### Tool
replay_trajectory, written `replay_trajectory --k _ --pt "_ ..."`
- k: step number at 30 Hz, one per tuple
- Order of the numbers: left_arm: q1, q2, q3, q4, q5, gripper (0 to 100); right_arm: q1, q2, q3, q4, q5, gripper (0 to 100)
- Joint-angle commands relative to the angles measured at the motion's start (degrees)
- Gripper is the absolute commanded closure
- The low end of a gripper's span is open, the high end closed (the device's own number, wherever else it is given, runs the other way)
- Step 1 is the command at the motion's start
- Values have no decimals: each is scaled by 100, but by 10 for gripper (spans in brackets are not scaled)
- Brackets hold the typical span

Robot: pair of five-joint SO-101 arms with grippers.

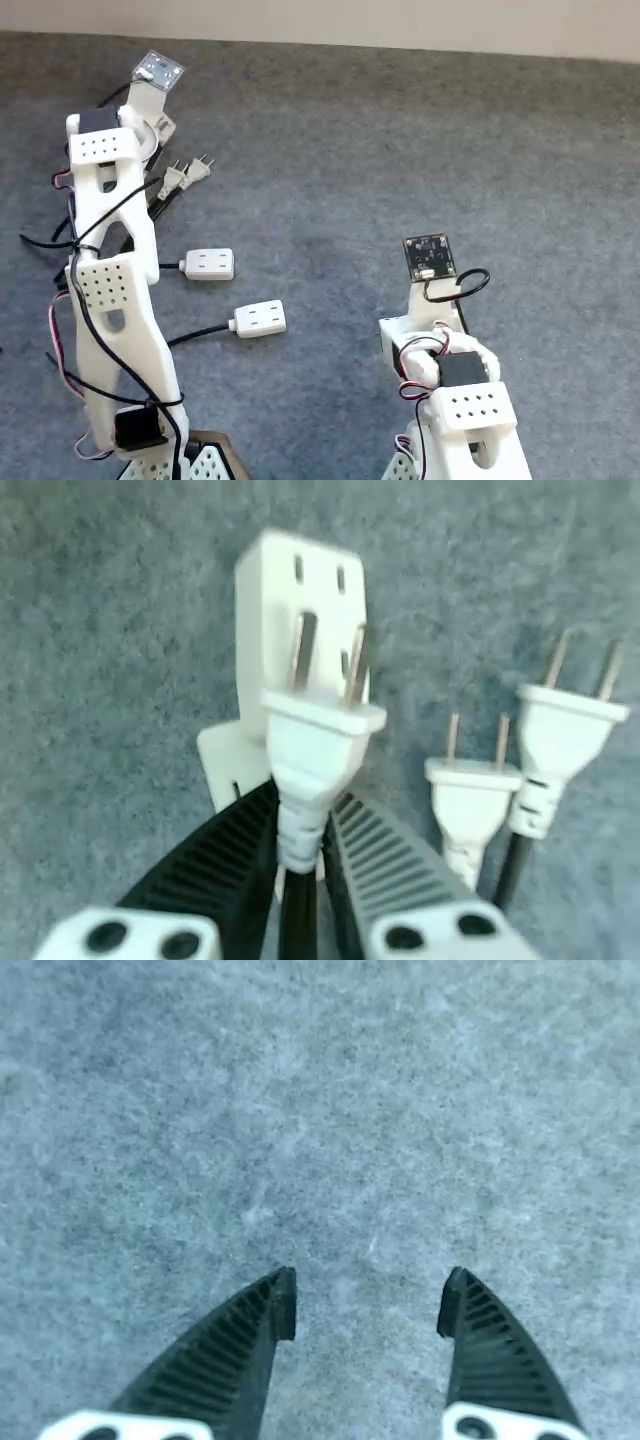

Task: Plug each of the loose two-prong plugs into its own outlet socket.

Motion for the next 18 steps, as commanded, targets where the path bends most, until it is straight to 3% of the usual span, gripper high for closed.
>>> replay_trajectory --k 1,11,18 --pt "119 -884 -119 571 18 996 40 -92 -66 48 53 767" --pt "620 -2659 -92 2347 -211 996 40 -92 -66 48 53 767" --pt "154 -1437 -92 2347 -352 995 40 -92 -66 48 53 767"
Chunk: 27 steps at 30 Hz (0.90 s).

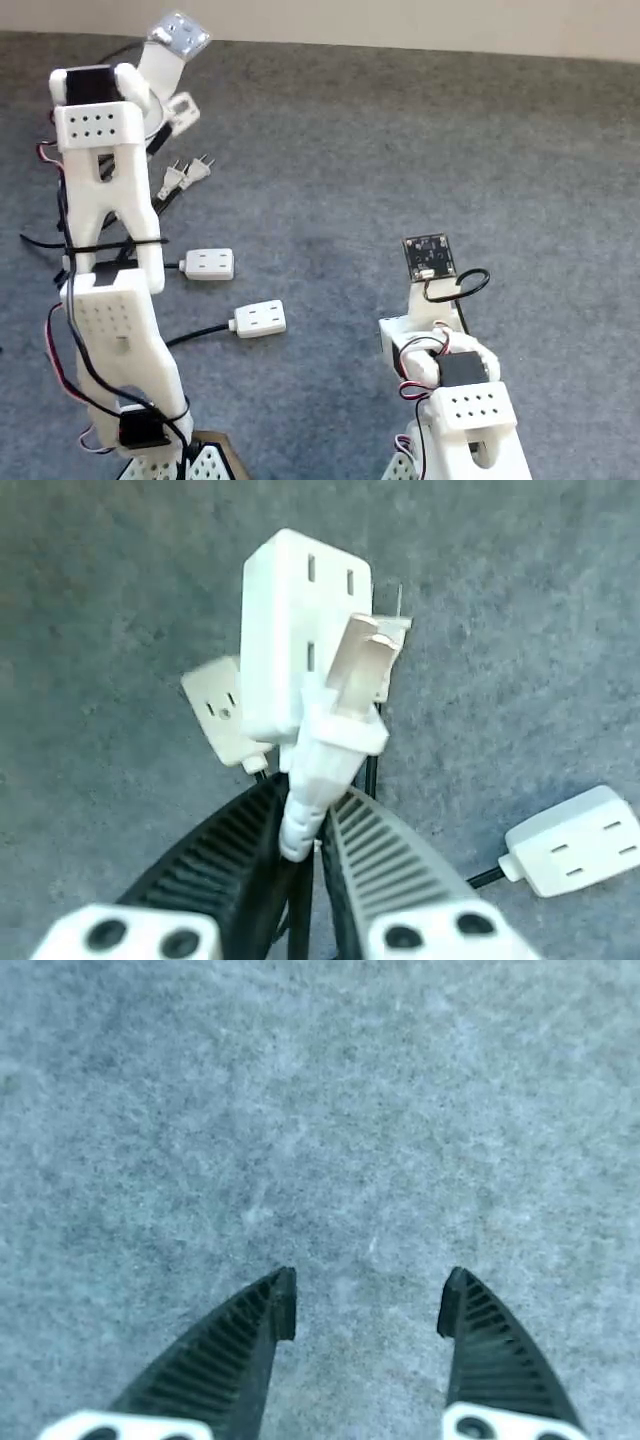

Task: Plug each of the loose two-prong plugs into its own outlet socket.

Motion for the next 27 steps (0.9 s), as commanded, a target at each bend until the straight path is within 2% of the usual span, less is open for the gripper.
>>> replay_trajectory --k 1,6,11,13,18,27 --pt "-435 875 -119 44 -70 995 40 -92 -66 48 53 767" --pt "-734 1754 -338 26 -79 982 40 -92 -66 48 53 767" --pt "-901 1798 -1288 79 -44 819 40 -92 -66 48 53 767" --pt "-901 1815 -1648 167 -70 848 40 -92 -66 48 53 767" --pt "-804 1824 -2018 264 -79 1000 40 -92 -66 48 53 767" --pt "-699 1815 -2273 273 -44 993 40 -92 -66 48 53 767"
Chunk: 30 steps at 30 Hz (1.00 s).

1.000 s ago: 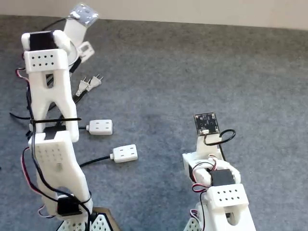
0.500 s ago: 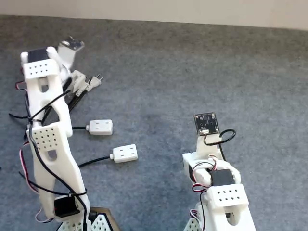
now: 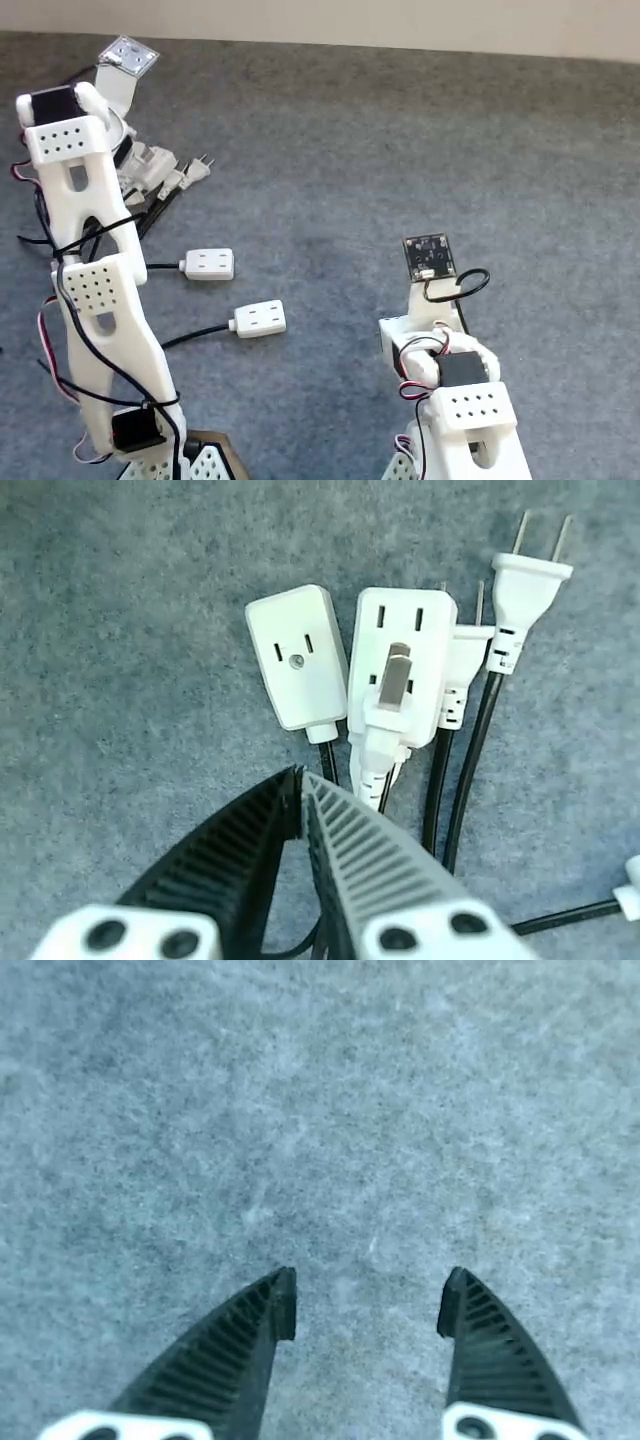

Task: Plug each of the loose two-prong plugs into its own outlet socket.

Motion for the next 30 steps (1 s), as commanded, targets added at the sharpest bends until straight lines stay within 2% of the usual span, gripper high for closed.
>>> replay_trajectory --k 1,5,7,18,22,27,30 --pt "163 -84 -233 44 9 979 40 -92 -66 48 53 767" --pt "171 -66 -207 158 18 841 40 -92 -66 48 53 767" --pt "224 -66 -207 211 18 816 40 -92 -66 48 53 767" --pt "382 831 -382 123 0 862 40 -92 -66 48 53 767" --pt "382 1077 -840 132 -18 1000 40 -92 -66 48 53 767" --pt "382 927 -1499 334 -9 996 40 -92 -66 48 53 767" --pt "356 505 -1358 334 9 996 40 -92 -66 48 53 767"
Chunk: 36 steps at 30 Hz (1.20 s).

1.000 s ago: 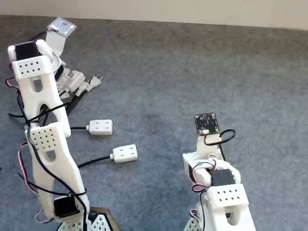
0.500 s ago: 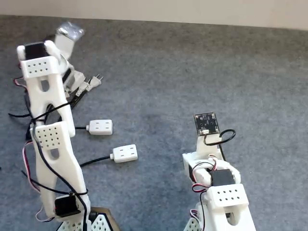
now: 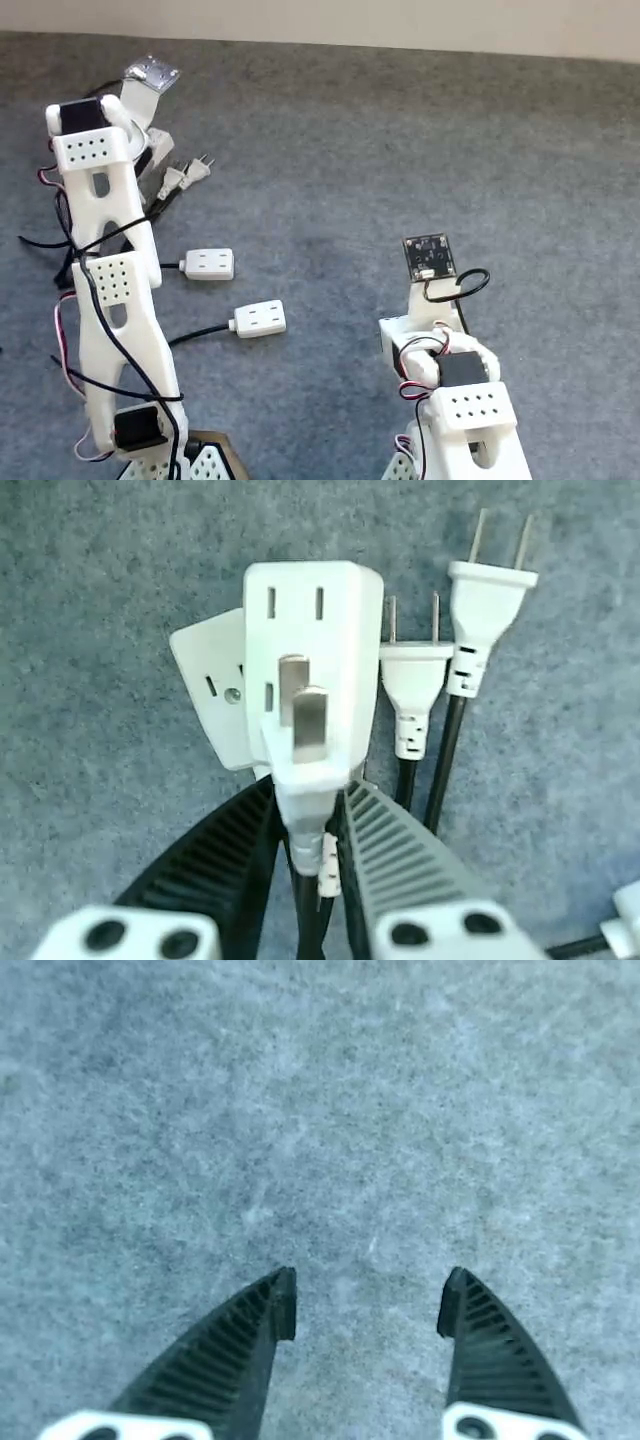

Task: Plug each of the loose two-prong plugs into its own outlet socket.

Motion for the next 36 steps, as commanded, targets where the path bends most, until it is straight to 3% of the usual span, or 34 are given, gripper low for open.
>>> replay_trajectory --k 1,8,24,29,31,34,36 --pt "92 -840 -92 70 18 996 40 -92 -66 48 53 767" --pt "303 -1701 1719 70 -193 995 40 -92 -66 48 53 767" --pt "382 -1622 1613 70 -35 994 40 -92 -66 48 53 767" --pt "444 -1631 1622 70 44 836 40 -92 -66 48 53 767" --pt "470 -1631 1613 70 79 864 40 -92 -66 48 53 767" --pt "541 -1631 1613 26 -26 991 40 -92 -66 48 53 767" --pt "558 -1631 1613 18 -26 989 40 -92 -66 48 53 767"
